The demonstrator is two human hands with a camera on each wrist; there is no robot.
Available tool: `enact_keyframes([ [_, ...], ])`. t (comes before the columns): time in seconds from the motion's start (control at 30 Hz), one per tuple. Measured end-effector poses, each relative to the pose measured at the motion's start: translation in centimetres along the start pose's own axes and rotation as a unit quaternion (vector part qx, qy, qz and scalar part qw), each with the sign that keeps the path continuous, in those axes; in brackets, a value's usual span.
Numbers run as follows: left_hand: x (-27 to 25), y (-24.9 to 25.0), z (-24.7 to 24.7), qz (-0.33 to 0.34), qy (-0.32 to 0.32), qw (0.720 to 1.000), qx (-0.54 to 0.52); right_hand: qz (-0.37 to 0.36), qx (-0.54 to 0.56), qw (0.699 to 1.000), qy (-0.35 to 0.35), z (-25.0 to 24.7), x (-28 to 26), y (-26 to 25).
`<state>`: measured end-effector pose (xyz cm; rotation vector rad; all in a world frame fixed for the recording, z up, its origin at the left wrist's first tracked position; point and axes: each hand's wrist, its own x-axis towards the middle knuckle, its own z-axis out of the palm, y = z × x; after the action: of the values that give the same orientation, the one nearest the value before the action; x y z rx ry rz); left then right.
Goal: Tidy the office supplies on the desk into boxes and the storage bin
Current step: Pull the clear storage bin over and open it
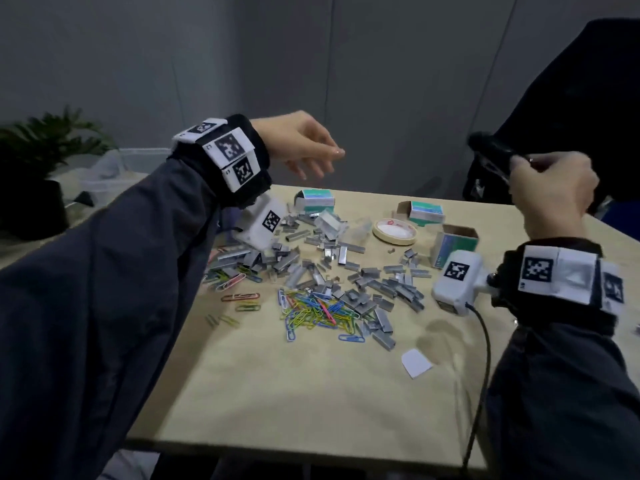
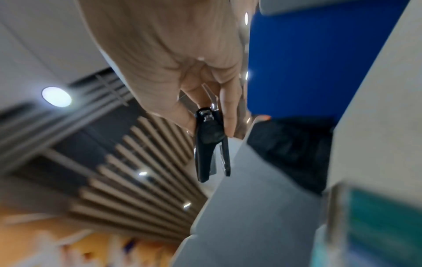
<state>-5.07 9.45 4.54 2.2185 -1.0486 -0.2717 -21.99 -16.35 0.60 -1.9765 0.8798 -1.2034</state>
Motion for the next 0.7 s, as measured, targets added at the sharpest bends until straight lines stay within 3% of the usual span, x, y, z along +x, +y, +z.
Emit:
enact_keyframes([
  [0.13, -2.0, 0.4, -2.9, -0.005, 0.065, 0.996, -0.065, -0.035, 0.216, 0.968, -0.120, 2.4, -0.1, -4.5],
  [0.27, -2.9, 0.5, -3.9, -0.040, 0.147, 0.979, -0.136, -0.059, 0.329, 0.898, -0.286, 5.4, -2.6, -9.1],
  [0.37, -3.7, 0.0, -4.0, -0.058, 0.142, 0.962, -0.226, -0.041, 0.368, 0.846, -0.384, 7.7, -4.3, -11.4],
  [0.47, -4.8, -1.4, -4.3, -0.063, 0.145, 0.952, -0.262, -0.061, 0.367, 0.824, -0.427, 9.5, -5.6, -13.1],
  [0.63, -6.2, -4.6, -5.3, -0.039, 0.229, 0.910, -0.344, -0.055, 0.367, 0.809, -0.455, 11.6, -6.5, -15.4],
  [0.7, -6.5, -5.3, -5.5, -0.026, 0.247, 0.894, -0.374, -0.091, 0.353, 0.798, -0.480, 12.2, -6.7, -16.0],
])
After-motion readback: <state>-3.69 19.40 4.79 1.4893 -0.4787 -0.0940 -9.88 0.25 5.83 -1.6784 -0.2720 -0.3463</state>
